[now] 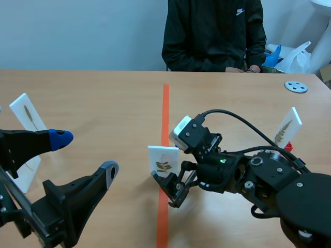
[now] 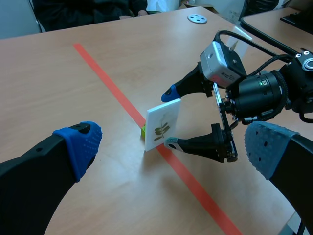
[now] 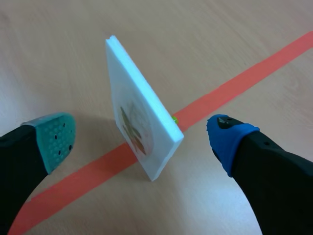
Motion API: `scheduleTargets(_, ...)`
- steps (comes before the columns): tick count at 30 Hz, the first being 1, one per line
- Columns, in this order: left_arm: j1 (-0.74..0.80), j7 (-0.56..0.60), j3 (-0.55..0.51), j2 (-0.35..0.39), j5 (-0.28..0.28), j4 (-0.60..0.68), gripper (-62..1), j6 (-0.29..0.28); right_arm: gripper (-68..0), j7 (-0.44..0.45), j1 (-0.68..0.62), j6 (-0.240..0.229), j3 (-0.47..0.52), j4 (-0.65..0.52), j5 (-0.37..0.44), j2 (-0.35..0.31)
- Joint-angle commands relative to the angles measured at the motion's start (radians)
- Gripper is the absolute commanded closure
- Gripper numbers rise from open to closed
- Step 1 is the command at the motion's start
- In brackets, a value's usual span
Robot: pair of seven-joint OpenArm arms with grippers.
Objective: Sort the leaf by its shape. The table is split by an orange tape line. A compound leaf with several leaflets goes to the left side, a simple leaf with one blade goes to the right side. Return to the home posture when a red brick is placed on the table.
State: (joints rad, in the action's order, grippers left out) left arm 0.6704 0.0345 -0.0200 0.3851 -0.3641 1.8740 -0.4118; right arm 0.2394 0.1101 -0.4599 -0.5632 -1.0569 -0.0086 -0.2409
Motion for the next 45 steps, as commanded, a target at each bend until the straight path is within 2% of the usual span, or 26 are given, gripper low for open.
scheduleTargets(1, 0.002, 0.018, -0.001, -0.002, -0.007, 0.016, -62.3, 0.002, -46.7, 0.023, 0.015, 0.0, -0.003, -0.015, 0.006, -0.002)
scheduleTargets(7, 0.002, 0.018, -0.001, -0.002, -0.007, 0.016, -62.3, 0.002, -28.5, 0.022, 0.015, 0.004, -0.019, -0.015, -0.015, 0.003)
scheduleTargets(24, 0.002, 0.018, -0.001, -0.002, -0.007, 0.016, -62.3, 0.002, -1.2, 0.019, 0.009, 0.004, -0.019, -0.015, -0.015, 0.002)
scheduleTargets(30, 0.002, 0.018, -0.001, -0.002, -0.007, 0.016, -62.3, 0.002, -1.3, 0.021, 0.008, 0.002, -0.013, -0.045, -0.014, -0.003)
scheduleTargets(36, 0.002, 0.018, -0.001, -0.002, -0.007, 0.016, -62.3, 0.002, -1.3, 0.005, -0.046, -0.005, 0.085, -0.153, -0.008, -0.006)
scheduleTargets(45, 0.002, 0.018, -0.001, -0.002, -0.007, 0.016, -62.3, 0.002, -1.3, -0.113, -0.22, -0.005, 0.339, -0.315, 0.184, -0.006)
